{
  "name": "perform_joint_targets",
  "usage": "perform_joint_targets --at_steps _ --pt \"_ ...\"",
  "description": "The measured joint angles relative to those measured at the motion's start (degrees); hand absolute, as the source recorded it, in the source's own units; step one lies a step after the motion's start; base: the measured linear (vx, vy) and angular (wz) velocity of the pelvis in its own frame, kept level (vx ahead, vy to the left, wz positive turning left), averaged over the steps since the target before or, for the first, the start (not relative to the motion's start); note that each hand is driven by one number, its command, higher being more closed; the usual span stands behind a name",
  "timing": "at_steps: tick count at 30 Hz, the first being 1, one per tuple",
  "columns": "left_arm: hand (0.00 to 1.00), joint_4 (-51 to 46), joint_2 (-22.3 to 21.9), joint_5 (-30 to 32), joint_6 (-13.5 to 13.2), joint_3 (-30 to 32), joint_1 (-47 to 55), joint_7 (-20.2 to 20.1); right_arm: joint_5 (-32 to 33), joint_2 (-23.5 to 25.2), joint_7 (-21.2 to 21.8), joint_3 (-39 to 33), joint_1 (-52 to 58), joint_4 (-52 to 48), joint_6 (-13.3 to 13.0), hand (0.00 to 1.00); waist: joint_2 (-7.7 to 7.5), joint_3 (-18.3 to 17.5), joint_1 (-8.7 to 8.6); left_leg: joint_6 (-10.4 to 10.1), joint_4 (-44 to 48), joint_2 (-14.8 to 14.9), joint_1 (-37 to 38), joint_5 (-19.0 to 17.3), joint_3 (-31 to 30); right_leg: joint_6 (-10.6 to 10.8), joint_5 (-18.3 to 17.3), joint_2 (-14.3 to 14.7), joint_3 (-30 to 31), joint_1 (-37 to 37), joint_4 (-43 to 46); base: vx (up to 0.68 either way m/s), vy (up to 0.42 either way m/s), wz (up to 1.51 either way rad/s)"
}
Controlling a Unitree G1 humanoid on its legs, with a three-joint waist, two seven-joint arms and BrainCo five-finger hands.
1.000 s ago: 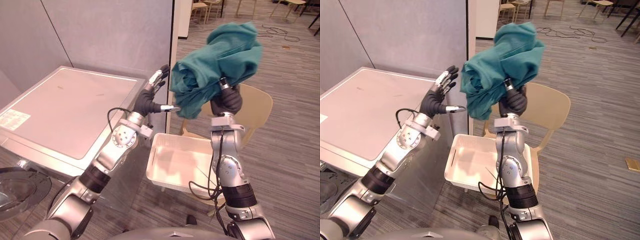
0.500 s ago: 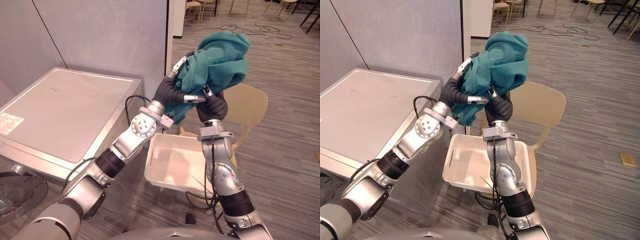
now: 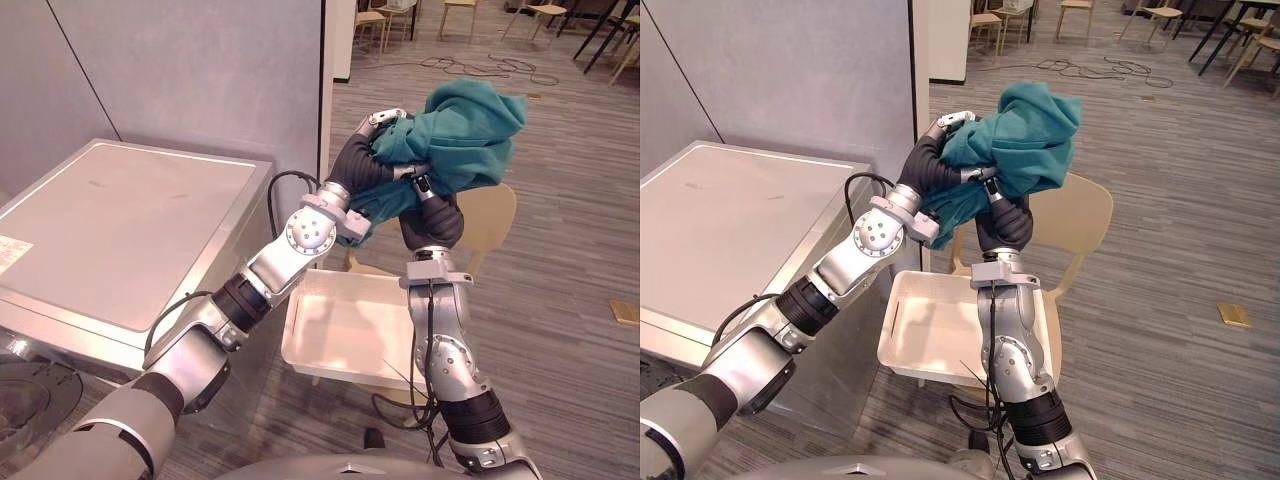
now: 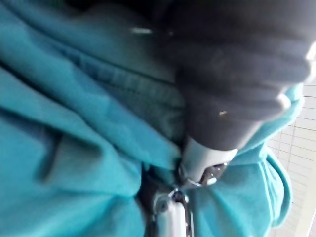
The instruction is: Pick up the laundry basket with both hands and put the clothes into the washing machine.
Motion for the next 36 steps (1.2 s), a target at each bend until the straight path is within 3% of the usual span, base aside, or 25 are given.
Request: perform_joint_targets --at_steps 4,5,16,24,31,36 --pt "1.00 1.70 -1.07 0.02 -0.74 0.00 0.00 0.49 0.05 0.00 -0.64 0.52 0.00 0.00 -0.34 1.00 0.00 0.00 -0.19 0.00 0.07 -0.02 -0.09 0.00 0.32 0.04 0.33 0.00 0.21 0.01 -0.56 -0.04 -0.008 -0.03" --pt "1.00 1.77 -1.08 0.02 -0.75 0.00 0.00 0.49 0.05 0.01 -0.87 0.66 0.00 0.00 -0.37 0.00 0.00 0.00 -0.21 0.00 0.10 -0.03 -0.14 0.00 0.32 0.05 0.38 0.00 0.22 0.00 -0.62 -0.04 -0.008 -0.01" --pt "1.00 2.41 -2.40 -1.26 -2.38 -0.08 0.38 0.48 -0.03 0.04 -2.49 0.44 1.71 -2.50 0.08 0.00 -0.52 -0.30 -0.11 0.00 0.10 -0.03 -0.36 0.00 0.19 0.22 0.51 0.00 0.18 0.01 -0.85 0.00 0.000 0.00" --pt "1.00 4.82 -6.14 -1.32 -2.32 -1.75 0.40 -1.92 -2.12 -0.59 -0.46 -7.84 10.76 -8.59 3.14 0.00 -0.50 -0.31 -0.24 0.03 -0.05 -0.07 -0.66 -0.02 0.83 0.30 0.53 0.00 0.93 -0.79 -0.77 -0.01 -0.001 -0.04" --pt "1.00 8.12 -3.97 -1.00 0.17 -0.24 0.82 -3.53 -4.55 -0.54 2.18 -26.78 16.69 -11.24 2.43 0.00 -0.36 -0.41 -1.44 0.03 -1.12 -0.29 0.37 -0.35 4.42 0.90 0.31 0.37 4.49 -2.82 -0.09 -0.04 -0.002 -0.25" --pt "1.00 -5.54 2.99 -1.04 0.39 11.75 6.10 -3.17 -6.06 -0.28 1.74 -40.46 22.00 -8.48 1.56 0.00 0.19 -0.77 -2.97 -0.41 -0.99 0.05 1.38 -1.13 6.47 0.57 0.54 1.12 6.45 -3.45 0.61 0.00 -0.013 -0.24"
